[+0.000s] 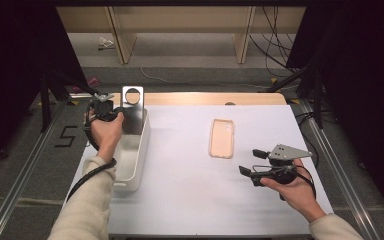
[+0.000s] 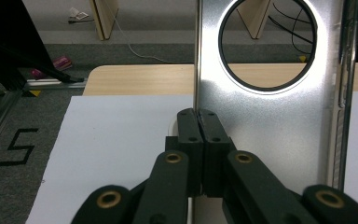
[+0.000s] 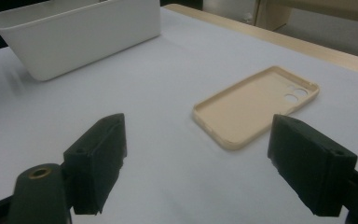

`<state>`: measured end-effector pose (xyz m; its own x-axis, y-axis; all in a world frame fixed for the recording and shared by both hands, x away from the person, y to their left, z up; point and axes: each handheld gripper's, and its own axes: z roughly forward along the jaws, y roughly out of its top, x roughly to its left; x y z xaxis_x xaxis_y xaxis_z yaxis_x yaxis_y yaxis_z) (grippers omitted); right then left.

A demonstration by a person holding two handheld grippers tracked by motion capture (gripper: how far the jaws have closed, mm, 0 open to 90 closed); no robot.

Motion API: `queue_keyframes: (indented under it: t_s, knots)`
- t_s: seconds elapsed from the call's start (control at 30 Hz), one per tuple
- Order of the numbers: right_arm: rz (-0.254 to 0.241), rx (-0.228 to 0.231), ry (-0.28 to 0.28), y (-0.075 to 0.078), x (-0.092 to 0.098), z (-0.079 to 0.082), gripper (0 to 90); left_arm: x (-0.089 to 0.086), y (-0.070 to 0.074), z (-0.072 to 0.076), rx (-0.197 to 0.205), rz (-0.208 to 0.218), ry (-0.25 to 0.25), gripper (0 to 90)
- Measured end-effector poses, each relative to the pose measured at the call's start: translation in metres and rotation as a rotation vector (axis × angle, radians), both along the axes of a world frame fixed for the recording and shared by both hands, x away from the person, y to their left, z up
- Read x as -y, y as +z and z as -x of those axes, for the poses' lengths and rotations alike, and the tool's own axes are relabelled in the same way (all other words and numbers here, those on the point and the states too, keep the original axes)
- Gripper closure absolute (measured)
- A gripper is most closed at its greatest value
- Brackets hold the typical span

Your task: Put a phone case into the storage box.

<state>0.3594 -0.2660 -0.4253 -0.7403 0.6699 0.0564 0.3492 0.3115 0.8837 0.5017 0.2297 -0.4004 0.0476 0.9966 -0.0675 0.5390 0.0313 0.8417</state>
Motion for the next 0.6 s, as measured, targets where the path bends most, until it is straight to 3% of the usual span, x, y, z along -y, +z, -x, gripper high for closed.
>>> queue_keyframes:
  t_s: [0.6]
  knots:
    - [-0.001,0.0,0.003,-0.0004,0.0,-0.0003,20.4,-0.0025,-0.0053,-0.007,-0.026,-0.019,0.002,88.5]
